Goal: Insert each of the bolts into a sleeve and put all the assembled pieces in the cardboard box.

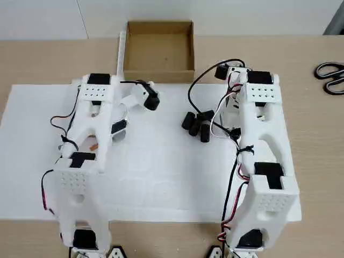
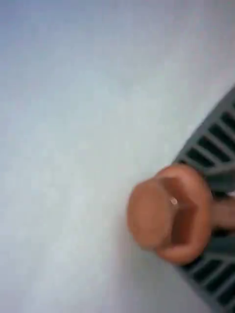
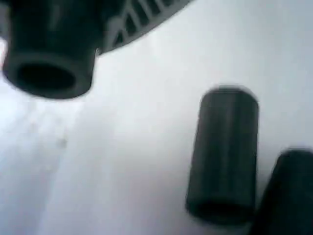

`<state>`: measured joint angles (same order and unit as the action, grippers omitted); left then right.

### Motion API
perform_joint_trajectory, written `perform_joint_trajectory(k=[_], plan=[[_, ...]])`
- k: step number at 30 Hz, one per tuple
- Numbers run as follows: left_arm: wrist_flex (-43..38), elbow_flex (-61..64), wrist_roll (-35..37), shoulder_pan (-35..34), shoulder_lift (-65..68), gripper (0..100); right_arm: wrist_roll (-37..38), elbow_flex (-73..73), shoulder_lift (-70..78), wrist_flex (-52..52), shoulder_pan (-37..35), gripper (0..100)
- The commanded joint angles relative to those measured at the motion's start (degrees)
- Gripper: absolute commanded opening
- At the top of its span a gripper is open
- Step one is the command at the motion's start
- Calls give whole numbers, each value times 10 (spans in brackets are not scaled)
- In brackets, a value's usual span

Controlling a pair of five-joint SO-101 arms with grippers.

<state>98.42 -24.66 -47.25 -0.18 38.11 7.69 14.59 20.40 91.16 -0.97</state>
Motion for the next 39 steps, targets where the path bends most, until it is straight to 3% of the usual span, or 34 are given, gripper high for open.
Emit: perform_joint_trajectory(k=[1, 7, 13, 17, 23, 32, 39], plan=[[20, -36, 25, 10, -57, 6, 4, 27, -98, 16, 0, 3], [20, -23, 68, 26, -181, 6, 3, 24, -215, 41, -36, 3], [20, 21, 261, 27, -416, 6, 2, -4, -376, 44, -112, 3], [19, 101, 280, 34, -542, 6, 1, -92, -512, 28, -177, 3], [-16, 249, 341, 40, -675, 6, 1, -283, -697, -125, -184, 3], [-252, 358, 528, 40, -770, 6, -34, -660, -924, -402, -185, 4], [-333, 434, 676, 104, -787, 6, -74, -898, -1141, -502, -186, 4]])
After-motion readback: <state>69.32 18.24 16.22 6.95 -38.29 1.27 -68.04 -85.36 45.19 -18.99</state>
